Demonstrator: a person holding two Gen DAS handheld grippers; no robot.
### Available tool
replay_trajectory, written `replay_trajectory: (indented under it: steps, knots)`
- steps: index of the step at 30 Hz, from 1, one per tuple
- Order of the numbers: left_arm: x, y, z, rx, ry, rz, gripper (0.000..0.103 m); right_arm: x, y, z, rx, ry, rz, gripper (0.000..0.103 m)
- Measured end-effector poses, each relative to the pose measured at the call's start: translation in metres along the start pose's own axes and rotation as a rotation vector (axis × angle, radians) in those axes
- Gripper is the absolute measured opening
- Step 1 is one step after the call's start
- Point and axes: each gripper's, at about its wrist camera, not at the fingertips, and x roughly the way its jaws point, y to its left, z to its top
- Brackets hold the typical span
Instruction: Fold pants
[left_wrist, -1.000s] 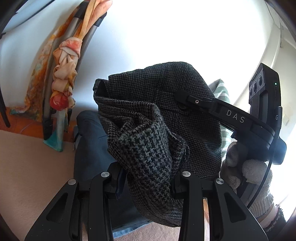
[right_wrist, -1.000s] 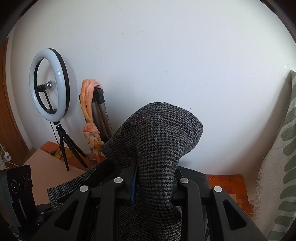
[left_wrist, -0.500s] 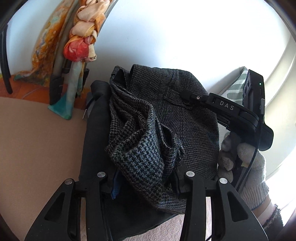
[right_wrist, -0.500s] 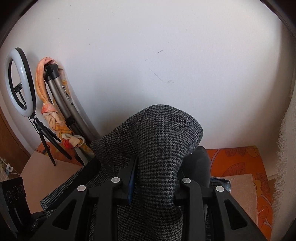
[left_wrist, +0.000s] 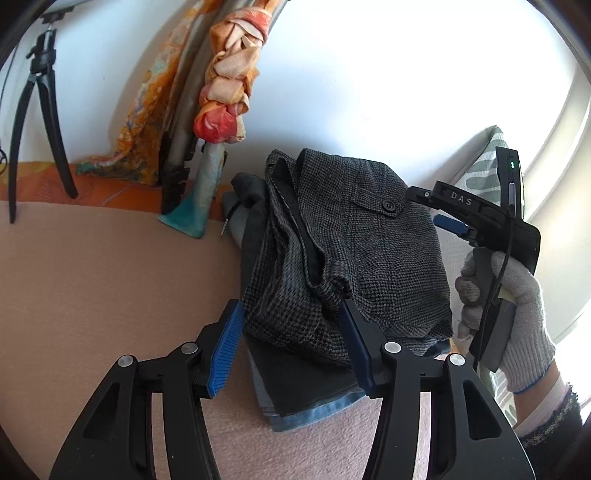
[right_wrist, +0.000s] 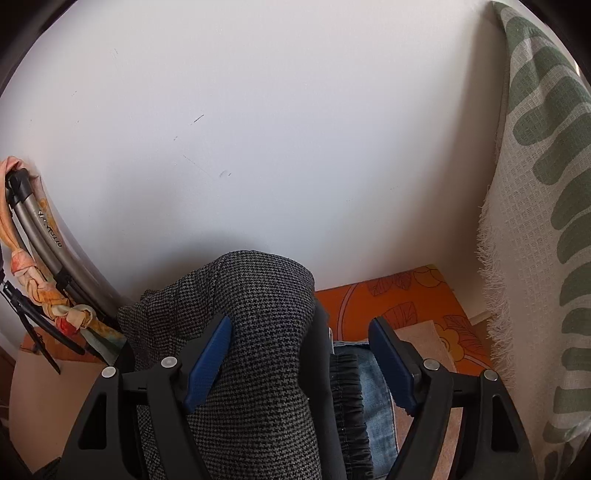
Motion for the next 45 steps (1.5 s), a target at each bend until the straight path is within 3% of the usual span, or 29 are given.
replay_trajectory:
  steps: [3,5,7,8,9,12,14,20,26,30,31,33,37,39,43,45]
  knots:
    - [-0.024,0.005,0.004,-0.008,-0.02,-0.004,0.052,-0.021,0.006,-0.007,-0.036,-0.031,-0.067,0.083]
    - [-0.044,0.003,0.006,0.004,-0.035,-0.005,0.052,-0.047,0.007,-0.016,-0.056,-0.116,-0.006,0.079]
    - [-0.053,0.0,0.004,0.015,-0.046,-0.007,0.052,-0.056,0.021,-0.025,-0.093,-0.149,0.082,0.057]
    - [-0.055,-0.002,0.004,0.018,-0.049,-0.009,0.052,-0.054,0.028,-0.029,-0.125,-0.129,0.089,0.035]
    - [-0.062,-0.003,0.003,0.023,-0.051,-0.012,0.052,-0.047,0.036,-0.032,-0.161,-0.095,0.089,0.03]
    - [-0.073,-0.008,0.001,0.058,-0.062,-0.007,0.052,-0.016,0.038,-0.047,-0.216,-0.002,0.013,0.031]
    - [-0.064,-0.008,0.003,0.085,-0.068,-0.001,0.052,0.0,0.023,-0.056,-0.164,0.052,0.015,0.031]
    - [-0.095,-0.021,-0.008,0.203,-0.086,0.033,0.054,-0.001,-0.015,-0.061,0.021,0.069,0.07,0.031]
    - [-0.119,-0.033,-0.018,0.287,-0.126,0.038,0.063,-0.05,-0.006,-0.065,0.017,0.004,0.032,0.046]
    - [-0.144,-0.044,-0.026,0.329,-0.164,0.027,0.073,-0.084,0.007,-0.076,-0.011,-0.033,0.04,0.046]
    - [-0.151,-0.046,-0.028,0.335,-0.175,0.022,0.077,-0.094,0.01,-0.079,-0.012,-0.04,0.046,0.05]
    - [-0.161,-0.049,-0.033,0.352,-0.186,0.01,0.08,-0.117,0.019,-0.086,-0.019,-0.071,0.043,0.071]
    - [-0.178,-0.049,-0.041,0.374,-0.198,0.002,0.082,-0.155,0.039,-0.098,-0.055,-0.1,0.04,0.075]
    - [-0.185,-0.047,-0.044,0.368,-0.205,-0.002,0.082,-0.175,0.048,-0.106,-0.071,-0.125,0.029,0.084]
    - [-0.197,-0.041,-0.048,0.357,-0.219,0.002,0.084,-0.213,0.066,-0.125,-0.094,-0.158,0.004,0.087]
    - [-0.202,-0.039,-0.049,0.354,-0.233,0.013,0.086,-0.23,0.074,-0.137,-0.1,-0.167,-0.023,0.101]
